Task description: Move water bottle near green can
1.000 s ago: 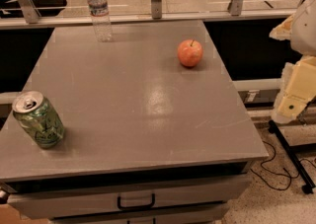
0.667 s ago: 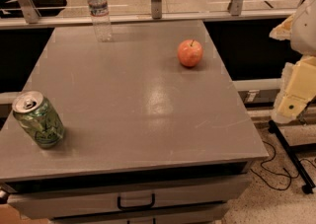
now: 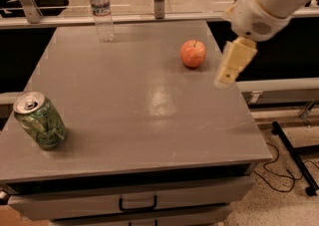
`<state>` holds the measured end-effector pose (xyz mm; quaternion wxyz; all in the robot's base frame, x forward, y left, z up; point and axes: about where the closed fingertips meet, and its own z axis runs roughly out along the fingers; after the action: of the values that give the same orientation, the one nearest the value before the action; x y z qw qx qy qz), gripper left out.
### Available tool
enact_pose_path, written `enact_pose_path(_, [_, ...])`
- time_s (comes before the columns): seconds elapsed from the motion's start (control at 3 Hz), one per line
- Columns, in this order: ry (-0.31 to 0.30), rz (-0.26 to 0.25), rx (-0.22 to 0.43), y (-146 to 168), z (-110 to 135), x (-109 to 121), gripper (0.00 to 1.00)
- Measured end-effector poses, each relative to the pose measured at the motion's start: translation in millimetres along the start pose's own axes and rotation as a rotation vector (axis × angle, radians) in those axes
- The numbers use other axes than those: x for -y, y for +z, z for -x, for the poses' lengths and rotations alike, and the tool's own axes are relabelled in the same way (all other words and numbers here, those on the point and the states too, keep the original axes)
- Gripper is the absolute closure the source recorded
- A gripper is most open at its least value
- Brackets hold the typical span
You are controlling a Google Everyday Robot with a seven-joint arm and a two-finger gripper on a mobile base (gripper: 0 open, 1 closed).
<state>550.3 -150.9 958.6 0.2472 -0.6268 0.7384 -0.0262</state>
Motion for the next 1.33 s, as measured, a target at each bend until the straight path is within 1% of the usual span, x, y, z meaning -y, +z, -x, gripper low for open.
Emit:
enact_pose_path(0.33, [-0.021, -0.058, 0.111, 56.6, 65.5, 61.7, 0.00])
enact_pose_path(0.67, [-0.025, -0.103, 0.220, 114.7, 142.1, 113.3, 0.00])
enact_pose_path(1.0, [-0.025, -0.103, 0.220, 114.8, 142.1, 113.3, 0.00])
enact_pose_path(1.33, [0.024, -0.129, 0.258, 127.3, 148.7, 119.8, 0.00])
